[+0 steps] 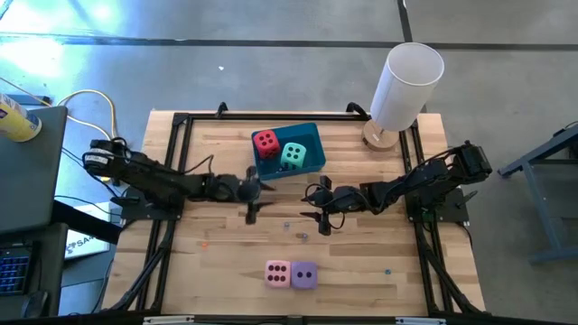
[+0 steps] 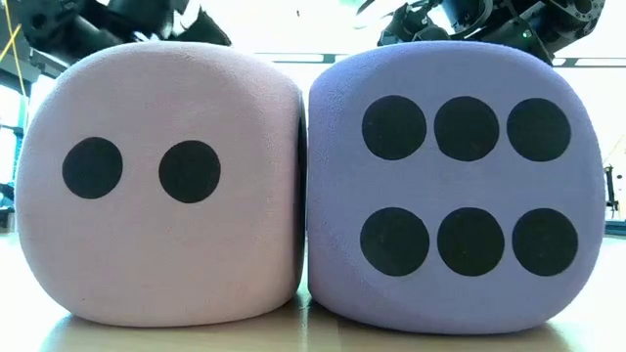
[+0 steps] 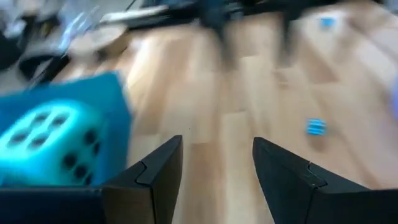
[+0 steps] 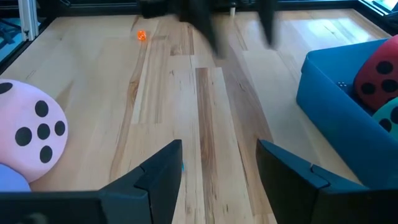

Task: Pick & Place Dice
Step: Put the large pink dice into the blue bin

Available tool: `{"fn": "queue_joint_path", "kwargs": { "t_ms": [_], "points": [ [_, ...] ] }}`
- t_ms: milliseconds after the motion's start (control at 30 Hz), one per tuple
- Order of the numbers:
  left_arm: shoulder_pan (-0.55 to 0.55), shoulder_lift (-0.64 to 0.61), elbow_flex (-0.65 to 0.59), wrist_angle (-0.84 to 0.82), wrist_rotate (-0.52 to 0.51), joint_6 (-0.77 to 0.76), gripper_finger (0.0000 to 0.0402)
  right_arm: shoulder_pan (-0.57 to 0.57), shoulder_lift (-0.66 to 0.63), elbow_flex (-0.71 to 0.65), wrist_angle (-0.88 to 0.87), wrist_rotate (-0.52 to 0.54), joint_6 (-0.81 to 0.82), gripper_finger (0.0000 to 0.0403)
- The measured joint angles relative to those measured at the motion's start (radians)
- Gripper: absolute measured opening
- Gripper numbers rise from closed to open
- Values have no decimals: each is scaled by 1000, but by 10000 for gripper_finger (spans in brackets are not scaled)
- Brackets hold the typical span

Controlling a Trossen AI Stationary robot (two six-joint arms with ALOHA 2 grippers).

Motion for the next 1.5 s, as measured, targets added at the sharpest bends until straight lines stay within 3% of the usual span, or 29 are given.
{"fn": "queue_joint_path", "kwargs": {
  "t_ms": [233,500,833,1500],
  "points": [
    [-152,-41,0,15,0,244,190,0,0,0,0,0,7,195],
    [-268,-41,0,92,35,228,190,0,0,0,1,29,29,195],
    [-317,-41,0,98,43,256,197,0,0,0,1,57,56,195],
    [-325,-41,0,113,44,173,394,0,0,0,19,57,64,195]
  ]
}}
